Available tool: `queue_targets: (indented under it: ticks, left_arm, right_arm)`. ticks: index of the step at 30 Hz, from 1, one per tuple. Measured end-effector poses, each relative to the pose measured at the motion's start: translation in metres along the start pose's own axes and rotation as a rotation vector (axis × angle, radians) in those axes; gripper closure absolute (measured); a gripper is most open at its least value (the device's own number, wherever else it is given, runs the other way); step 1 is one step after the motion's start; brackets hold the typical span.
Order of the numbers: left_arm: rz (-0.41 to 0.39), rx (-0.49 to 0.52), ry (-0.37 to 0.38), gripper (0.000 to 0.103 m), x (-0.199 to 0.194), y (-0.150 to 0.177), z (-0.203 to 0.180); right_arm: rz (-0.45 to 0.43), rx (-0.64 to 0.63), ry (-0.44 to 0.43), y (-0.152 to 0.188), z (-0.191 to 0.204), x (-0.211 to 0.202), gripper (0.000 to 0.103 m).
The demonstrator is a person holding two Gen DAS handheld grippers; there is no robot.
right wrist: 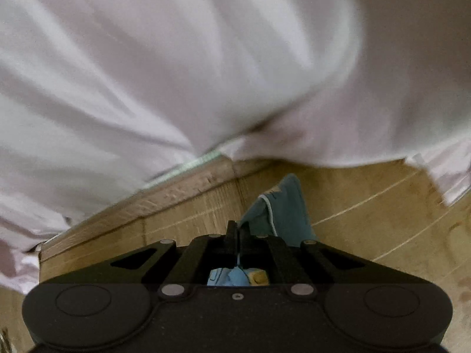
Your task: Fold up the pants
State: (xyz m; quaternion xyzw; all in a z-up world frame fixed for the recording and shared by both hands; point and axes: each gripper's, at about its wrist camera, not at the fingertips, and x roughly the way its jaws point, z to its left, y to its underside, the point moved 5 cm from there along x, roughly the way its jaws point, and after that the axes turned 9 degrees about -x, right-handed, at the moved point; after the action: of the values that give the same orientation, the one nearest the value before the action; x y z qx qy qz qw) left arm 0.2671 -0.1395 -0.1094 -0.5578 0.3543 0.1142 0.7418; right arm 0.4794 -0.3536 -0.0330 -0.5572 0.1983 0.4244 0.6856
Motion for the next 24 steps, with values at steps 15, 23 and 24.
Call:
queue_targets:
  ticks: [15,23,24]
  left_arm:
    - [0.025,0.226,0.152,0.103,-0.023,0.037,-0.052]
    - [0.041,0.232,0.156,0.103,-0.021,0.037,-0.054]
    - [0.043,0.230,0.156,0.103,-0.021,0.037,-0.053]
  right_arm:
    - [-0.151,0.197,0.067,0.165,-0.075,-0.093,0.103]
    - [-0.197,0.406,-0.020,0.182,-0.100,-0.084,0.083]
    - [-0.200,0.434,-0.024,0.183,-0.103,-0.082,0.083]
